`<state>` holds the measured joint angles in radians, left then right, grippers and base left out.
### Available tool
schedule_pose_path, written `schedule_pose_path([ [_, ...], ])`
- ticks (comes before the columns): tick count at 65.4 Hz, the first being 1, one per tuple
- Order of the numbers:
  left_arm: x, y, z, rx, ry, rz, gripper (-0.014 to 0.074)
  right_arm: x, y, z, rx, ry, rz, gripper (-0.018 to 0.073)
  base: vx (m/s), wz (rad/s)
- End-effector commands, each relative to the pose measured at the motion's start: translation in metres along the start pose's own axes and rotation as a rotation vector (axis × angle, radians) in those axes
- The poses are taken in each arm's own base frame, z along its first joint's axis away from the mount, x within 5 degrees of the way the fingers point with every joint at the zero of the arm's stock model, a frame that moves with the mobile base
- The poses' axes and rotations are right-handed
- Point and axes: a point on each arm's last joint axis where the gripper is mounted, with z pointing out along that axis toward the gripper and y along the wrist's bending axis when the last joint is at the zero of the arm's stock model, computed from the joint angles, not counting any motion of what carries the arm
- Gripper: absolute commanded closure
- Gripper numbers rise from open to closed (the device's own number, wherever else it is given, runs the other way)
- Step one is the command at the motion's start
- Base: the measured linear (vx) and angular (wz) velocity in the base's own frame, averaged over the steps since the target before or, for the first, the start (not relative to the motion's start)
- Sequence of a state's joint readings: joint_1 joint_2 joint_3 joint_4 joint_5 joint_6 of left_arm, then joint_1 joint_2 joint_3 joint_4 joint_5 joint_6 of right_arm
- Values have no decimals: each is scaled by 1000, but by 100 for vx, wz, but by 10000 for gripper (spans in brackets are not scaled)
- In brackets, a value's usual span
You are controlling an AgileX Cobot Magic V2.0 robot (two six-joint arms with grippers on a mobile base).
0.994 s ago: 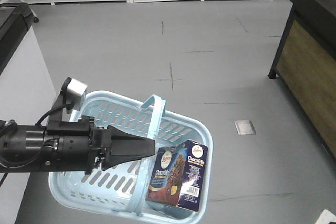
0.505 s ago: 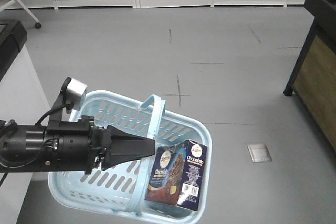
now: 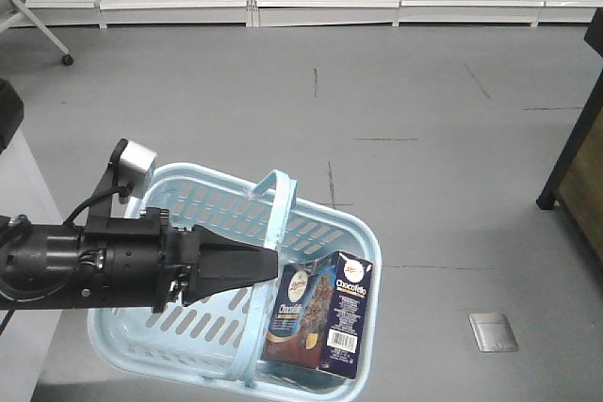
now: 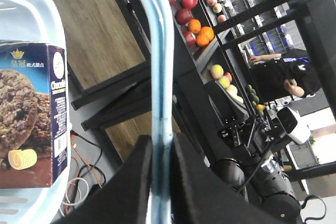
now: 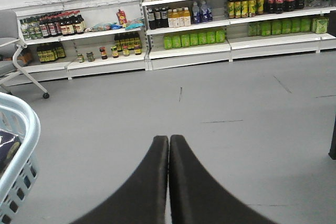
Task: Left arm holds basket, right arm returns cookies
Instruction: 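Drive toward the drink shelves holding the basket in the left gripper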
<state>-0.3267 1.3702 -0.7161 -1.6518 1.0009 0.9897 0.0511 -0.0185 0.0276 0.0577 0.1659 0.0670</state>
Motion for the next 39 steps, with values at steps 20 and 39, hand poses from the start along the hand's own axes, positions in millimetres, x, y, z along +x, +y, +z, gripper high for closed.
schedule_pose_path([
  [20, -10, -25, -4, 135, -71, 10, 605, 0, 0, 1, -2, -52, -4, 567, 39, 4],
  [39, -10, -25, -4, 135, -71, 10, 605, 0, 0, 1, -2, -52, -4, 567, 40, 0],
])
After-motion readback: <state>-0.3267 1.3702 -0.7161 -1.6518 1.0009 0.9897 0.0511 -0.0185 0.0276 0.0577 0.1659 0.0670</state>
